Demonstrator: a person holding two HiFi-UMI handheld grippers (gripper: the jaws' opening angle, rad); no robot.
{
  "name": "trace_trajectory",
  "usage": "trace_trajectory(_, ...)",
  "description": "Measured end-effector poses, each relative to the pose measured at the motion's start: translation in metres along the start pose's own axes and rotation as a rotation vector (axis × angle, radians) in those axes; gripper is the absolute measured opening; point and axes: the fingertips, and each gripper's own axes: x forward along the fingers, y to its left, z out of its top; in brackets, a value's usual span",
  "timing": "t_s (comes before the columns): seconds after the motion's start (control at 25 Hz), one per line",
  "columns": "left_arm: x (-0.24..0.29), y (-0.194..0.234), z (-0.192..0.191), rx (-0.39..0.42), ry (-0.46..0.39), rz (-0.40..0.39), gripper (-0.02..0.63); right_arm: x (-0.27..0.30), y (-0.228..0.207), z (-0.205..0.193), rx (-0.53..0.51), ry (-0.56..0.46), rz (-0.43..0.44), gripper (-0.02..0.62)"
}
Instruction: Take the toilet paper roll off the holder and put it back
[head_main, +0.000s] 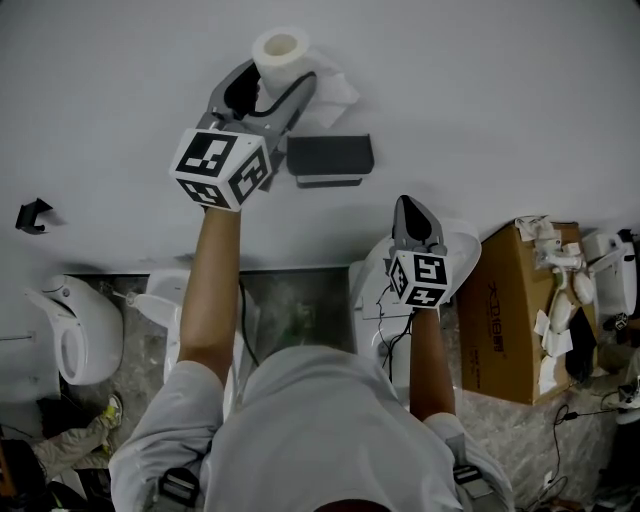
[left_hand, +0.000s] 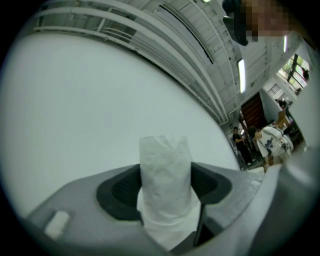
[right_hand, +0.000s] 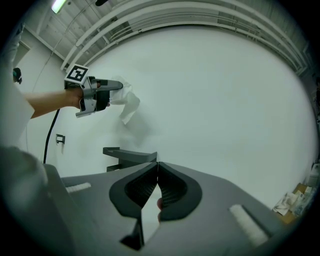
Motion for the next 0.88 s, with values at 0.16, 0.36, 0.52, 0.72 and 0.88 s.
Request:
trace_trajectory(0.16, -0.001, 0.000, -0.024, -0.034, 0.028, 0.002, 0.298, 0.002, 0.002, -0.003, 0.000, 0.003, 0.014, 0.003)
trace_trajectory(0.36, 0.001, -0.004, -0.062, -0.063, 0.079, 0.000, 0.298, 0.007, 0.000, -0.009, -0.002, 0.012, 0.018, 0.003)
trace_trajectory(0.52, 0.003, -0.006, -0.093, -0.088, 0.115, 0.005, 0.297, 0.012, 0.001, -0.014, -0.018, 0.016, 0.030, 0.003)
trace_trajectory(0.72, 0.005, -0.010, -0.133, -0.096, 0.172, -0.002, 0.297, 0.017, -0.004, -0.021, -0.018, 0.032, 0.022, 0.003)
trace_trajectory(0.88, 0.006, -0.012, -0.157, -0.124, 0.204, -0.009, 0.298, 0.020, -0.010, -0.026, -0.017, 0.046, 0.014, 0.003)
